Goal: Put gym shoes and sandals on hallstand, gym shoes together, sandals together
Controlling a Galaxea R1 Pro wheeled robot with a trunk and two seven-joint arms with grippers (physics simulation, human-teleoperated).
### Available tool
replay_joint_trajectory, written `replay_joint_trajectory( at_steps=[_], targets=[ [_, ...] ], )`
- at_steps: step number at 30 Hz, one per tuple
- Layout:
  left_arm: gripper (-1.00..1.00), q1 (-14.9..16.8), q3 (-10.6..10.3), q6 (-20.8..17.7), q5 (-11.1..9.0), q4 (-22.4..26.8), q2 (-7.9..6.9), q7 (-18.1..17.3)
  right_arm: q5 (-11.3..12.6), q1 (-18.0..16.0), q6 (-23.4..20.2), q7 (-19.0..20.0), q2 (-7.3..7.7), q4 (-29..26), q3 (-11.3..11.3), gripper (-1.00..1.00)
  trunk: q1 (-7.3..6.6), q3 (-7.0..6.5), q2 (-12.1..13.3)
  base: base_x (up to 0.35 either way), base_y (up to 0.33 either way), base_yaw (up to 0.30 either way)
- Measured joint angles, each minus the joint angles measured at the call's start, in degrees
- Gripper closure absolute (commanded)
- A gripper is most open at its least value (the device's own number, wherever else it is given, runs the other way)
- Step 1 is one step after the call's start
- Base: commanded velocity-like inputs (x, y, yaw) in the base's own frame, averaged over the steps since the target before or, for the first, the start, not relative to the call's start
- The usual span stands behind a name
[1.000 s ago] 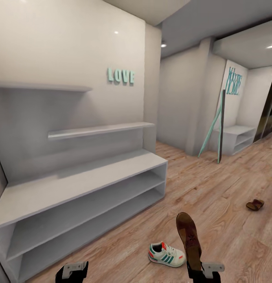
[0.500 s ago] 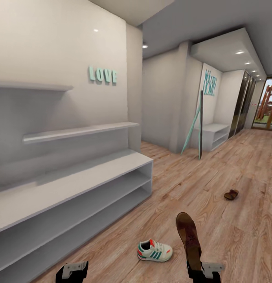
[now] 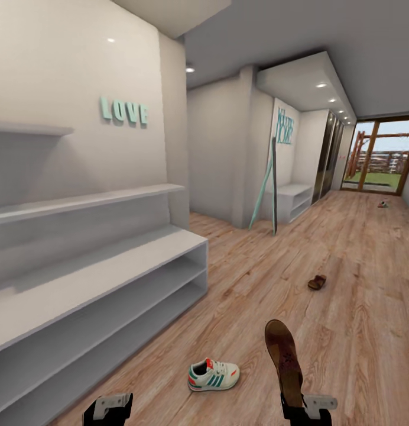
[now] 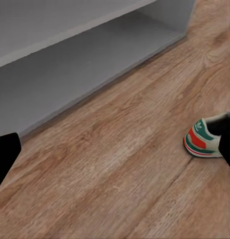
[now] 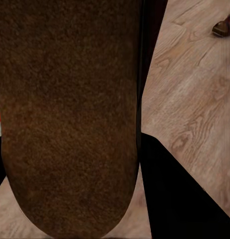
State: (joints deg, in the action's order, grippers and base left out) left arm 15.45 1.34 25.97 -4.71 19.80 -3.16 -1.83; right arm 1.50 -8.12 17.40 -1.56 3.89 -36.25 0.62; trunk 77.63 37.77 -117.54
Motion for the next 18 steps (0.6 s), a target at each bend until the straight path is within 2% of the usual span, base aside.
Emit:
replay_joint_trajectory(
  at_steps=[8,18],
  targets=[
    [-1.0,0.0,0.01,0.01,-0.04,0.01,0.0,0.01,0.0,-0.01,0.01,-0.01,0.01,0.0,-0.01,1.0,0.0,0.0,0.0,0.0,0.09,-0.254],
    [-1.0,0.0,0.02,0.0,-0.01,0.02,0.0,0.0,0.0,-0.01,0.01,-0.01,-0.03,0.02,-0.02,1.0,0.0,0.0,0.0,0.0,0.278,-0.226]
  ],
)
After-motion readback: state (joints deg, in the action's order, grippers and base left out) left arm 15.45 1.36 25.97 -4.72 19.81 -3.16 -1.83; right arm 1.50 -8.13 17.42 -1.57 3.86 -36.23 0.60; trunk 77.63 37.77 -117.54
